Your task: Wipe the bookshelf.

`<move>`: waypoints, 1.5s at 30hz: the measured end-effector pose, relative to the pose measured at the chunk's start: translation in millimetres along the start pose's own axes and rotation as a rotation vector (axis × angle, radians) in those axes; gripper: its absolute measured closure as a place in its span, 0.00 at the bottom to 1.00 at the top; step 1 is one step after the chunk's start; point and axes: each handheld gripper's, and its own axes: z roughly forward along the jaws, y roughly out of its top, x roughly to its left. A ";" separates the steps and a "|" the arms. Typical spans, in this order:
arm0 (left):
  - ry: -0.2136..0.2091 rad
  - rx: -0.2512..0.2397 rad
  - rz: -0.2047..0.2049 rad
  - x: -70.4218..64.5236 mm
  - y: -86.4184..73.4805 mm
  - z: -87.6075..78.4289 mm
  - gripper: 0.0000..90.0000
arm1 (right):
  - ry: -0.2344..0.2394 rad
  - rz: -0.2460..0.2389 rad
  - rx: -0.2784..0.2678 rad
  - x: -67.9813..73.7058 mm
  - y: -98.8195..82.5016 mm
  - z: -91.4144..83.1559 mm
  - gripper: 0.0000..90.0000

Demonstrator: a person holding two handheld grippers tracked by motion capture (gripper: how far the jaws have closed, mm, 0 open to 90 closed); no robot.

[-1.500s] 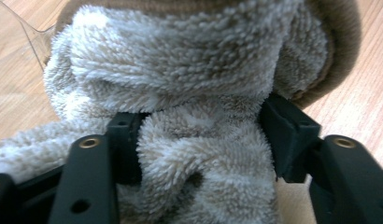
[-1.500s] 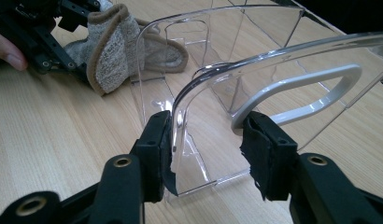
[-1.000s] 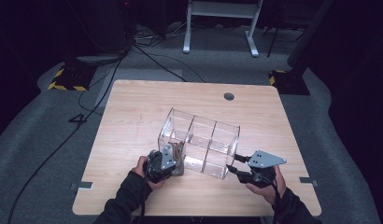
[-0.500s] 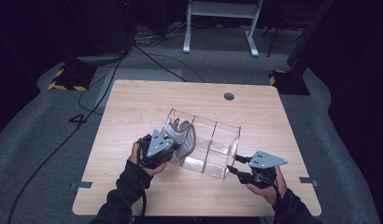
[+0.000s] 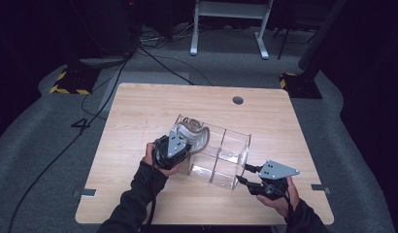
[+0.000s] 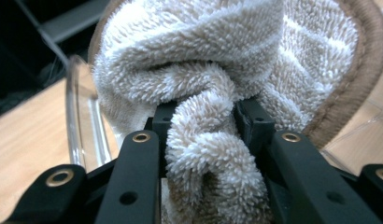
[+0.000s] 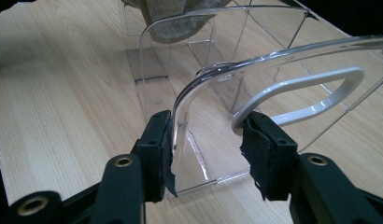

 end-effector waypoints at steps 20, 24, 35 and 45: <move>-0.016 0.069 -0.103 -14.3 -39.5 -6.3 0.74 | -0.017 0.002 0.000 3.5 -0.3 -0.4 0.60; -0.019 0.095 -0.110 -15.6 -48.3 3.0 0.74 | -0.015 0.005 -0.005 3.5 -1.0 -0.4 0.60; -0.035 0.158 -0.092 -18.9 -57.6 12.8 0.73 | -0.022 0.016 -0.018 4.8 -2.5 0.4 0.60; -0.044 -0.131 -0.147 -9.3 -14.7 -34.3 0.74 | -0.014 0.022 -0.024 3.8 -3.8 0.2 0.59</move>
